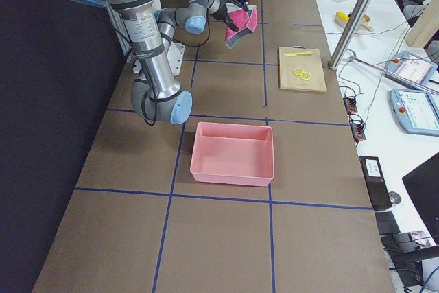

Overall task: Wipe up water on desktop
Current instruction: 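Bring the cloth to center with the left gripper while the right grasps it, then open the left gripper to release the cloth while the right gripper holds it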

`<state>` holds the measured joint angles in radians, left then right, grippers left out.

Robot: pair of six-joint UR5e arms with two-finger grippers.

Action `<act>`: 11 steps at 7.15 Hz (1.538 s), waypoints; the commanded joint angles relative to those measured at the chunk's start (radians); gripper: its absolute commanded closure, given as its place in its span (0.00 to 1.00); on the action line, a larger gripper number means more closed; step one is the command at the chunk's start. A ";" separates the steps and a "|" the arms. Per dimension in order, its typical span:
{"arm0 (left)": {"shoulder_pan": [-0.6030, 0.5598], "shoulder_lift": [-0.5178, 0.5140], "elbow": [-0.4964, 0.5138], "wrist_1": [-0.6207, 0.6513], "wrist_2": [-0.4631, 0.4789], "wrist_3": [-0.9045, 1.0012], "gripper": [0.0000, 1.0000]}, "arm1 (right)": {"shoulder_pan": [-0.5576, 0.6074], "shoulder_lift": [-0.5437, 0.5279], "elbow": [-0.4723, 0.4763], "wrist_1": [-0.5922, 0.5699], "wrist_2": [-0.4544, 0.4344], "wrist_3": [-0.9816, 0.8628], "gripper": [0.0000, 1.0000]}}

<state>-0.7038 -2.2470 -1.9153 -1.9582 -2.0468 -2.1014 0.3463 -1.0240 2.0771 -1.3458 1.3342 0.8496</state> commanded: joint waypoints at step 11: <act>0.003 -0.014 0.015 -0.005 -0.001 0.058 0.01 | -0.007 -0.004 0.011 0.008 -0.006 0.055 1.00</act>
<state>-0.7010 -2.2617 -1.8998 -1.9614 -2.0461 -2.0775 0.3382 -1.0283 2.0877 -1.3376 1.3285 0.9006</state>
